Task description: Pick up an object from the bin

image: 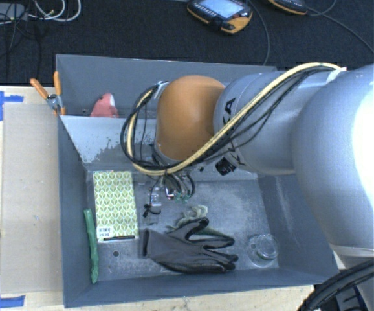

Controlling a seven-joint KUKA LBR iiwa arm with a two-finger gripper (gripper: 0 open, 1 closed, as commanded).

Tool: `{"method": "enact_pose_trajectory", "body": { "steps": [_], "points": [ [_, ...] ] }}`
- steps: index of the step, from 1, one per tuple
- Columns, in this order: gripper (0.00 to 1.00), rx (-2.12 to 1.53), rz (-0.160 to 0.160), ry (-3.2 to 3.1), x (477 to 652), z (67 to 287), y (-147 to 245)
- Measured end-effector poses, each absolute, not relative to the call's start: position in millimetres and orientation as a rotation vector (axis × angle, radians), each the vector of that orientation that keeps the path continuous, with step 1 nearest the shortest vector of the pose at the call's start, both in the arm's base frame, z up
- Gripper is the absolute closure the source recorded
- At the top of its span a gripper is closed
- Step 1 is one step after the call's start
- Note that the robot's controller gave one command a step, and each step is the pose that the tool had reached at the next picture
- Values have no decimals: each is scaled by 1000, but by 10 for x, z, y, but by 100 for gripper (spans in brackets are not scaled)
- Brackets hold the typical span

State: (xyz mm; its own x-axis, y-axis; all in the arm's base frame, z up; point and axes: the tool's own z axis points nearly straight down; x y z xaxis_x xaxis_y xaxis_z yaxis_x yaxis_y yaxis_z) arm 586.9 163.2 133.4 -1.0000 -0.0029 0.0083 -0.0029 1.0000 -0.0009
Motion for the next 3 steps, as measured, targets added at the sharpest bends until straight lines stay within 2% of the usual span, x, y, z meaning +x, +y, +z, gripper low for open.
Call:
{"method": "enact_pose_trajectory", "body": {
  "steps": [1,2,3],
  "points": [
    [0,-1,0,-3140,5884,1382,1624],
    [0,-5,0,-3134,5401,746,1075],
    [0,-6,2,-3132,5376,1242,1016]
  ]
}}
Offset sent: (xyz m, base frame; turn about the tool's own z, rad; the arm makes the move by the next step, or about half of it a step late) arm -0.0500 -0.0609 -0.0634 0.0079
